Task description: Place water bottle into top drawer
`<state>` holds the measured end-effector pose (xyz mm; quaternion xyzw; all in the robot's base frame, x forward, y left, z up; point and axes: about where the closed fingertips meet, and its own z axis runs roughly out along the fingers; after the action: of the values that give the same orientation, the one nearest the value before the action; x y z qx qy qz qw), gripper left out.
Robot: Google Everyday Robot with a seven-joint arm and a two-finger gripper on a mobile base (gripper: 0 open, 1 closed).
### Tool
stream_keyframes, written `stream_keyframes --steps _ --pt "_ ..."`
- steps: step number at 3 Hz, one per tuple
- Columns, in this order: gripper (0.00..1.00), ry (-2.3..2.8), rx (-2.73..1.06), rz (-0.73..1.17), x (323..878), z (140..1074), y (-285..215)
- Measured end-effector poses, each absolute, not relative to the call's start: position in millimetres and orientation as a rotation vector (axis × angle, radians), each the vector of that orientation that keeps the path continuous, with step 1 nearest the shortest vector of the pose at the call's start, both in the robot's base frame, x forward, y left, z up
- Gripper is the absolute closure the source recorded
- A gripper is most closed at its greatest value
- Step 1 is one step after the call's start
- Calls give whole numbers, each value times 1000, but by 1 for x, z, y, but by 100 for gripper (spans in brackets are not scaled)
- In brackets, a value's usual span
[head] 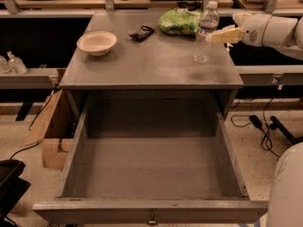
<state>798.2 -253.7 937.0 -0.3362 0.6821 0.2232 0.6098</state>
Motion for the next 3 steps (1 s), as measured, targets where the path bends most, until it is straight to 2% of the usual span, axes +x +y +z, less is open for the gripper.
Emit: stream_keyframes --steps 2,3 --pt "0 1496 -797 655 805 929 -214" --pt "18 1462 -837 694 804 928 -192"
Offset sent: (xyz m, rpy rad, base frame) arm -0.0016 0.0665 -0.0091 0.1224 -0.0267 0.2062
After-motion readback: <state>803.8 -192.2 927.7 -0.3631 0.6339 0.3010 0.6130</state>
